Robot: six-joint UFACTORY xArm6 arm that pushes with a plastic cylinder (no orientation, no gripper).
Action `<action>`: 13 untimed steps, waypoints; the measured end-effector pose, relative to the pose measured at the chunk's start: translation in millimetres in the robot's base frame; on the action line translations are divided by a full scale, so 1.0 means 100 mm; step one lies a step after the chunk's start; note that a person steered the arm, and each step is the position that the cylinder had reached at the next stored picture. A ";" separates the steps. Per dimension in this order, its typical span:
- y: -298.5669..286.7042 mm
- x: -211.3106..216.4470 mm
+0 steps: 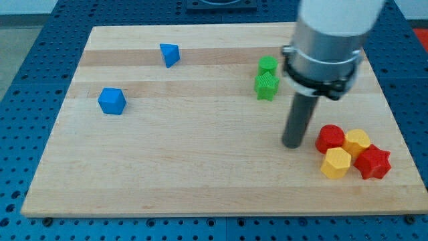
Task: Move the blue cube and green star to the right and up
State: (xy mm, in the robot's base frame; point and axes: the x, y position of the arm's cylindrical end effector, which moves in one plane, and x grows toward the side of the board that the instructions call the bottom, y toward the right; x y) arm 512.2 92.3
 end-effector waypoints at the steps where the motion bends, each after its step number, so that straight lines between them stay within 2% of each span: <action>1: -0.58 0.00; 5: -3.25 0.00; 6: -3.59 -0.14; 8: -3.58 -0.70; 9: -3.51 -0.83; 13: -2.68 -0.89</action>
State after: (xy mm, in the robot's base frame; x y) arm 423.7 -175.9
